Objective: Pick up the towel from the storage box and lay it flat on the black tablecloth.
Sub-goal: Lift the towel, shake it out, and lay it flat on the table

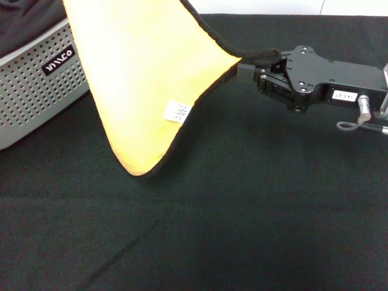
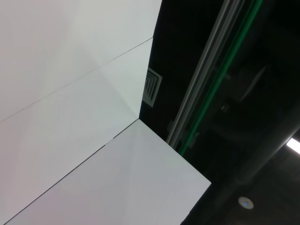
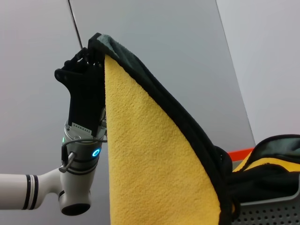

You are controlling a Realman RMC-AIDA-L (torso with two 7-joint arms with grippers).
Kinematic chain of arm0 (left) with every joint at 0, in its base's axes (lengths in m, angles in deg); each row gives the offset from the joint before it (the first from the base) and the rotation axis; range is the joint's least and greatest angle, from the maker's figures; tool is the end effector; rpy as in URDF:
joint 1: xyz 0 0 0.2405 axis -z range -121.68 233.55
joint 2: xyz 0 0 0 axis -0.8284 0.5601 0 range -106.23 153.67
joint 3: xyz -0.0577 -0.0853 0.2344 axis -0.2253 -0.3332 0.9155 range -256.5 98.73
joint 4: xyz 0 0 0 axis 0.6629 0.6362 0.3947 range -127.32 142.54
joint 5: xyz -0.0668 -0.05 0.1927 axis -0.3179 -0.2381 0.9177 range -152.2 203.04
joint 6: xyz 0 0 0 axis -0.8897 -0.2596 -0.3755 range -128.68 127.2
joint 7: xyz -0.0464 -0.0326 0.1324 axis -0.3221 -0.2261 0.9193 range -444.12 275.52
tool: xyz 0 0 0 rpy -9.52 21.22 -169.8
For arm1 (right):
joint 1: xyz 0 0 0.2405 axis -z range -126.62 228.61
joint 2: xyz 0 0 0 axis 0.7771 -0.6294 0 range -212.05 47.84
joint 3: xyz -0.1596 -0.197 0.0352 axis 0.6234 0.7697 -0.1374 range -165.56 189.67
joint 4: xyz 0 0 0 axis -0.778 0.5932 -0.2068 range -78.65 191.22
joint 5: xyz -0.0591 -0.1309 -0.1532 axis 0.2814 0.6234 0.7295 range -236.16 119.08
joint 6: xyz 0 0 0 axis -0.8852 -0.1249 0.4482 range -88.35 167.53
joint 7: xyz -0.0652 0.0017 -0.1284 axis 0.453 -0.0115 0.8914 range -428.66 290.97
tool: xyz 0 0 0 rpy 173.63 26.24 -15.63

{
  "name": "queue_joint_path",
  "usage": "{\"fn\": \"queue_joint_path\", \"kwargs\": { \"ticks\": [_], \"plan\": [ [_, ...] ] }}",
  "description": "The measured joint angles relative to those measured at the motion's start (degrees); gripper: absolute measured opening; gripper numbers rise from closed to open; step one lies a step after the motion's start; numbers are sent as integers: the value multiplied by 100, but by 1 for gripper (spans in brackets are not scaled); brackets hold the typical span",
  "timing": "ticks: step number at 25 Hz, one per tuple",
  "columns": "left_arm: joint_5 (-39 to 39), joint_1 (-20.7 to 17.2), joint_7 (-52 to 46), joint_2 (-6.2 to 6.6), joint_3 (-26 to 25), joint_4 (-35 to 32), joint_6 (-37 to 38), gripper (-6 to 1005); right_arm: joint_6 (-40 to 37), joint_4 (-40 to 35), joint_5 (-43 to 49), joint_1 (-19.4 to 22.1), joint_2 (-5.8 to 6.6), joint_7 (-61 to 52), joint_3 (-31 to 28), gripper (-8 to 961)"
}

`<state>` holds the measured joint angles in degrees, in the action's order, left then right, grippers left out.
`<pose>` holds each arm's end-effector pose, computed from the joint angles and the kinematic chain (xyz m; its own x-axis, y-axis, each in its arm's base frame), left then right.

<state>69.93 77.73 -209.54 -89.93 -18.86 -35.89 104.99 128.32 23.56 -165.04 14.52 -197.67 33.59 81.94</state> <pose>-0.1903 0.3051 0.1249 -0.0632 0.5905 0.8046 0.2925 -0.7598 0.5806 0.1608 0.3527 -0.0084 0.6495 -0.1885 -0.7366 -0.2551 -0.9666 0.0224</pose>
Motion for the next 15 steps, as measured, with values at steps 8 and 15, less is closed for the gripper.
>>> {"fn": "queue_joint_path", "kwargs": {
  "ticks": [8,15],
  "plan": [
    [4,8,0,0,0,0,1,30,4,3,-2,0,0,64,-1,105],
    [5,17,0,1,0,0,17,30,4,3,-7,1,-10,146,-2,115]
  ]
}}
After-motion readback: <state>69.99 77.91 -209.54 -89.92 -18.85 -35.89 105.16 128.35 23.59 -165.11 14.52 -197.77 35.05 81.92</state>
